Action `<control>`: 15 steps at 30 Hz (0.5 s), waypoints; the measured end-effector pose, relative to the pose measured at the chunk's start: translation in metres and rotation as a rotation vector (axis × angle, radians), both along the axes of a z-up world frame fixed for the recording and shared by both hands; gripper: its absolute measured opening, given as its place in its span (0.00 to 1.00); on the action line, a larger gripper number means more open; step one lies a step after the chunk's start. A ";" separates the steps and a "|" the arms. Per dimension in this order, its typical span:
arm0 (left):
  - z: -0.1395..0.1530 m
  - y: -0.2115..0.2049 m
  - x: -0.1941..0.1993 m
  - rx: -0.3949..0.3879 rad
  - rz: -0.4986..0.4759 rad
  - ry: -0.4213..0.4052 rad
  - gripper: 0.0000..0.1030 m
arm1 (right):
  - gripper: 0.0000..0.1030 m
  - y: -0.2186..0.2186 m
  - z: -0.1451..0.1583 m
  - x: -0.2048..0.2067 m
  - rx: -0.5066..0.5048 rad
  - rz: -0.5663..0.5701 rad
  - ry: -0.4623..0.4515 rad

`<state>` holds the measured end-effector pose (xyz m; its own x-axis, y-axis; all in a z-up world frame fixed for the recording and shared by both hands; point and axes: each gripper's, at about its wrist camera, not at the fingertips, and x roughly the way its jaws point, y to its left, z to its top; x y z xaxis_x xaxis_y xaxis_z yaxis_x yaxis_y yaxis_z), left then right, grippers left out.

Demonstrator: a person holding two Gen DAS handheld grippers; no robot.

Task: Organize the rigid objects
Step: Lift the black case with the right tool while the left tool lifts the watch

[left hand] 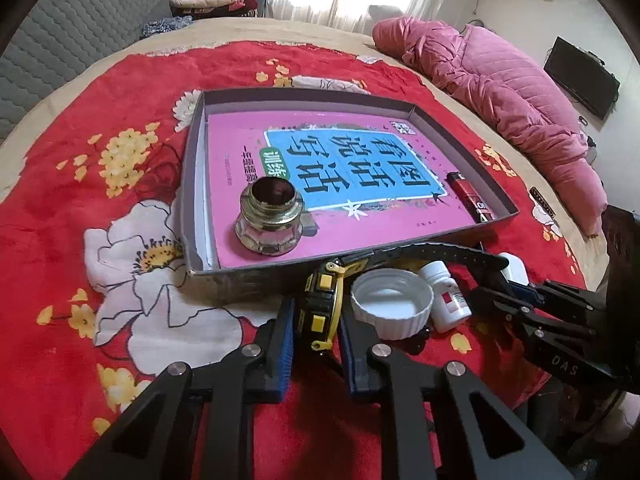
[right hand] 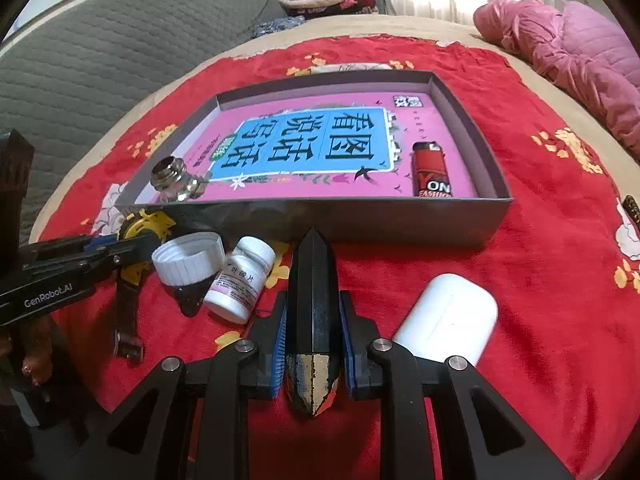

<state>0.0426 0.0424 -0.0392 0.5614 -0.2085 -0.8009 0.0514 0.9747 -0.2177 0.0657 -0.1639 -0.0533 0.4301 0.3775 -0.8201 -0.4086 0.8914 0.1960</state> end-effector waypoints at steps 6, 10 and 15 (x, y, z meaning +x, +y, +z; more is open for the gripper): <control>0.004 0.001 -0.003 -0.010 0.005 -0.006 0.18 | 0.22 -0.004 0.009 -0.004 0.010 -0.008 -0.017; 0.011 0.002 -0.008 -0.018 0.008 -0.031 0.18 | 0.22 -0.009 0.017 -0.007 0.022 -0.017 -0.037; 0.020 0.000 -0.013 -0.020 0.001 -0.060 0.18 | 0.22 -0.014 0.025 -0.011 0.038 -0.027 -0.061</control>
